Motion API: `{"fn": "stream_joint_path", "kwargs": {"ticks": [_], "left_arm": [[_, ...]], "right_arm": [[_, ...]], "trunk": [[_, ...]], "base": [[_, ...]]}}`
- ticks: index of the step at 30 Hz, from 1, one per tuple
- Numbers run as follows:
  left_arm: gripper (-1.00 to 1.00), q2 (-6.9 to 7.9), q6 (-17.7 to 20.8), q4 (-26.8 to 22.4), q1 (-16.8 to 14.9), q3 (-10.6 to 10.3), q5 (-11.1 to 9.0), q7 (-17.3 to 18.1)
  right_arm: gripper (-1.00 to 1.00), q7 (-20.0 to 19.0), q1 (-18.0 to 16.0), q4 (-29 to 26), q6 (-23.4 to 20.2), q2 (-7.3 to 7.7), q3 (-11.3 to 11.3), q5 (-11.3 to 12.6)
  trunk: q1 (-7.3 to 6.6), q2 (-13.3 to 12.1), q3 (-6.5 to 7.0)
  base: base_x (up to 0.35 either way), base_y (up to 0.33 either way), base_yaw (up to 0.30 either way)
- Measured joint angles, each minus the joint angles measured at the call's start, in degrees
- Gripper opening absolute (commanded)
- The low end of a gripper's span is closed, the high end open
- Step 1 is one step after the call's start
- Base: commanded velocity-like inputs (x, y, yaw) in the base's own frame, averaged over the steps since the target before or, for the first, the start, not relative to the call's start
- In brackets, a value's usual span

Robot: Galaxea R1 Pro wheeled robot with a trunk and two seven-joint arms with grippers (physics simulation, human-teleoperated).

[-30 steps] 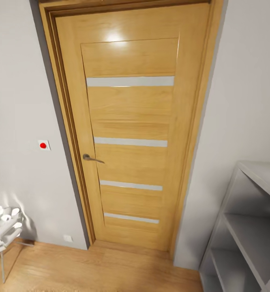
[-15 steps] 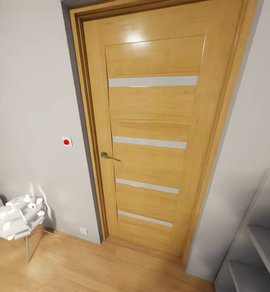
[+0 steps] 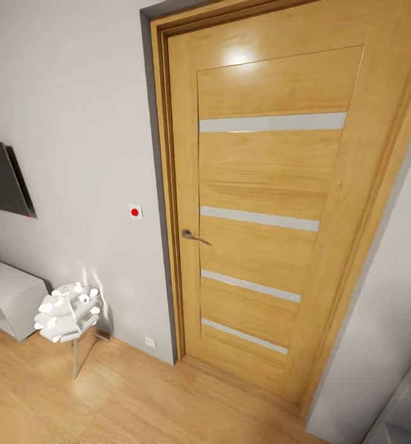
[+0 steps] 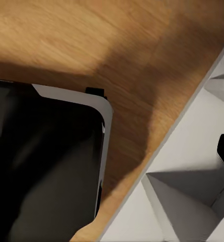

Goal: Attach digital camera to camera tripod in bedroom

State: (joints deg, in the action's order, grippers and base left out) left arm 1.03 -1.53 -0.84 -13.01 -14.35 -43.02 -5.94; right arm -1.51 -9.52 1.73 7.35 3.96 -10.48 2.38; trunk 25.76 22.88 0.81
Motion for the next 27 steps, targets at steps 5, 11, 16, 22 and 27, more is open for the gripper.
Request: {"fn": "stream_joint_path", "kwargs": {"ticks": [5, 11, 16, 22, 27], "left_arm": [[-1.0, 0.03, 0.0, 0.0, 0.0, 0.0, 0.0, 0.0], [-1.0, -0.02, 0.0, 0.0, 0.0, 0.0, 0.0, 0.0], [-1.0, 0.02, 0.0, 0.0, 0.0, -0.1, 0.1, 0.0], [-1.0, 0.03, 0.0, 0.0, 0.0, 0.0, 0.0, 0.0], [-1.0, 0.03, 0.0, 0.0, 0.0, -0.1, 0.1, 0.0]], "right_arm": [[1.0, 0.1, 0.0, 0.0, 0.0, 0.0, 0.0, 0.0], [1.0, 0.1, 0.0, 0.0, -0.2, -0.02, 0.0, 0.1], [1.0, 0.1, 0.0, 0.0, -0.2, -0.06, 0.0, 0.1], [1.0, 0.0, 0.0, 0.0, -0.1, -0.09, 0.0, 0.0], [1.0, 0.0, 0.0, 0.0, 0.0, 0.05, 0.1, 0.1]], "trunk": [[0.0, 0.0, 0.0], [0.0, 0.0, 0.0], [0.0, 0.0, 0.0], [0.0, 0.0, 0.0], [0.0, 0.0, 0.0]], "base": [[0.0, 0.0, 0.3], [0.0, 0.0, 0.3], [0.0, 0.0, 0.3], [0.0, 0.0, 0.3], [0.0, 0.0, 0.3]]}}
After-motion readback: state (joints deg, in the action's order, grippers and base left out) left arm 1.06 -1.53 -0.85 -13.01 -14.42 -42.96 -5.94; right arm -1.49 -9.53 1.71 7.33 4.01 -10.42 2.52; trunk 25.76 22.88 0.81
